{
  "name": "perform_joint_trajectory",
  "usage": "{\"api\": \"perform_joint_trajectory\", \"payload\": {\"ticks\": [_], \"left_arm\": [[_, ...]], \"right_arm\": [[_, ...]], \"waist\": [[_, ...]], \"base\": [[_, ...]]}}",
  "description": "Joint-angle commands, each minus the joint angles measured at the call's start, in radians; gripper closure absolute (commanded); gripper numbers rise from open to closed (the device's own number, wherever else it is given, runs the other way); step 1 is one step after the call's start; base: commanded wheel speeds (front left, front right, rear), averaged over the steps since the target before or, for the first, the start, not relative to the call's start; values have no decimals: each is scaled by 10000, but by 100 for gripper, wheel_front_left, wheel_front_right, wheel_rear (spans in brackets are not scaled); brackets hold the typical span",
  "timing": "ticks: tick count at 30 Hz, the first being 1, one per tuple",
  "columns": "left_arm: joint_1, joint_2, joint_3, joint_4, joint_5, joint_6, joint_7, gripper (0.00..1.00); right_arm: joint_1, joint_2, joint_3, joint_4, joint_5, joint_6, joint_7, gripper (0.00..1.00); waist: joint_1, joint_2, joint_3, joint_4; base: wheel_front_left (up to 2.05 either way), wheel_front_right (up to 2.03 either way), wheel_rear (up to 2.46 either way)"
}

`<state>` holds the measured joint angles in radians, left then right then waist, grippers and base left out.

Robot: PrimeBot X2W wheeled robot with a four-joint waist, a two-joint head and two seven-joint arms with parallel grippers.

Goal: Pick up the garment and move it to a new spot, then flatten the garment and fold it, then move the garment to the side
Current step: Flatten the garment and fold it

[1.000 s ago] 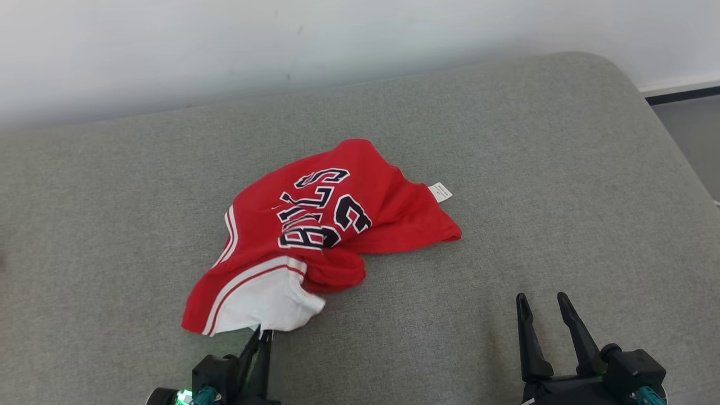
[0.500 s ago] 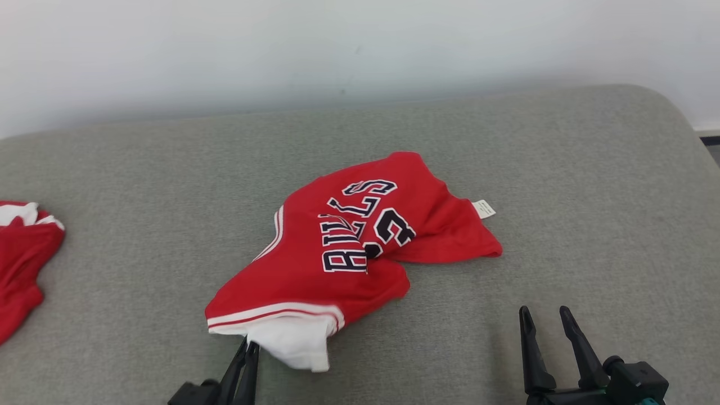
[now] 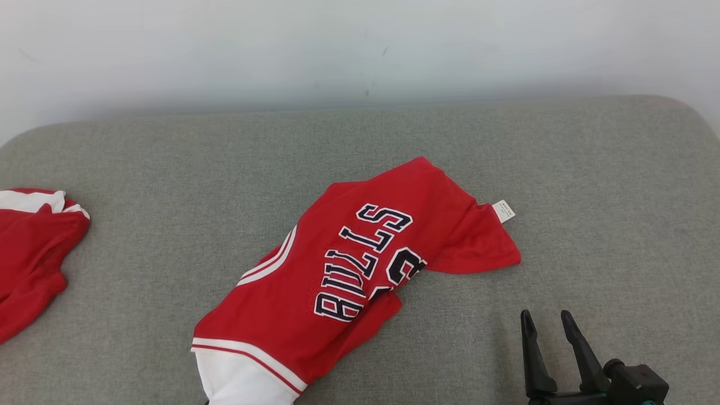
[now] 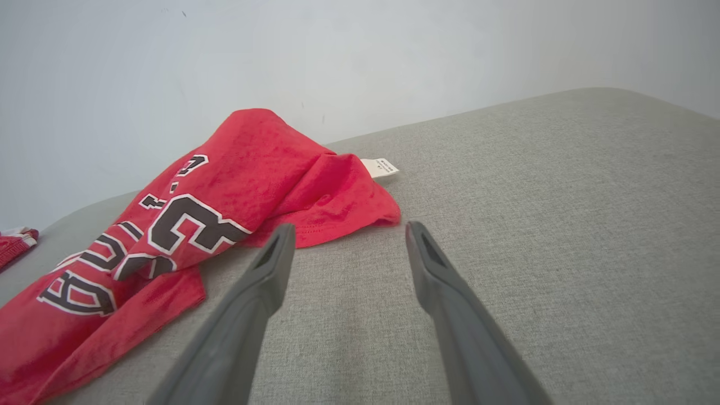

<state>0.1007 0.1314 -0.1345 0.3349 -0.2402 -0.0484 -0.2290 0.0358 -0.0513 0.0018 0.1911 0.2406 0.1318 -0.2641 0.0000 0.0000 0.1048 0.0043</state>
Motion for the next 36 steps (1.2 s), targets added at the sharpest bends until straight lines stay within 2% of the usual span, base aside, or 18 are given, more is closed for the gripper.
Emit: {"api": "perform_joint_trajectory", "payload": {"ticks": [1,2,3,9,16,22,30,36], "left_arm": [[-16,-43,2,25,-62,23,-91,100],[-88,-59,-6,73,-43,25,-128,58],[-151,-78,-10,92,-18,34,-186,0],[-424,-239,121,-115,18,58,-364,0],[-496,-603,755,-1418,281,92,-363,0],[-469,-787,1250,-1919,535,140,-366,0],[-335,-816,1461,-1928,660,292,-367,0],[-533,-816,1506,-1873,594,294,-368,0]], "right_arm": [[62,20,-25,31,-66,-22,-4,0],[62,21,-47,35,-75,-22,-4,0],[70,19,-66,34,-98,-22,-4,0],[189,21,-66,21,-157,-22,-4,0],[132,17,-95,41,-285,-22,-4,0],[83,19,-99,44,-352,-22,-4,0],[-72,19,-72,80,-437,-22,-4,0],[-754,21,155,294,-810,-22,-4,0]], "waist": [[0,0,-42,1],[0,0,-76,6],[0,0,-107,14],[0,0,-326,133],[0,0,-451,239],[0,0,-469,225],[0,0,-343,218],[0,0,-103,414]], "base": [[0,0,0],[0,0,0],[0,0,0],[0,0,0],[0,0,0],[0,0,0],[0,0,0],[0,0,0]]}}
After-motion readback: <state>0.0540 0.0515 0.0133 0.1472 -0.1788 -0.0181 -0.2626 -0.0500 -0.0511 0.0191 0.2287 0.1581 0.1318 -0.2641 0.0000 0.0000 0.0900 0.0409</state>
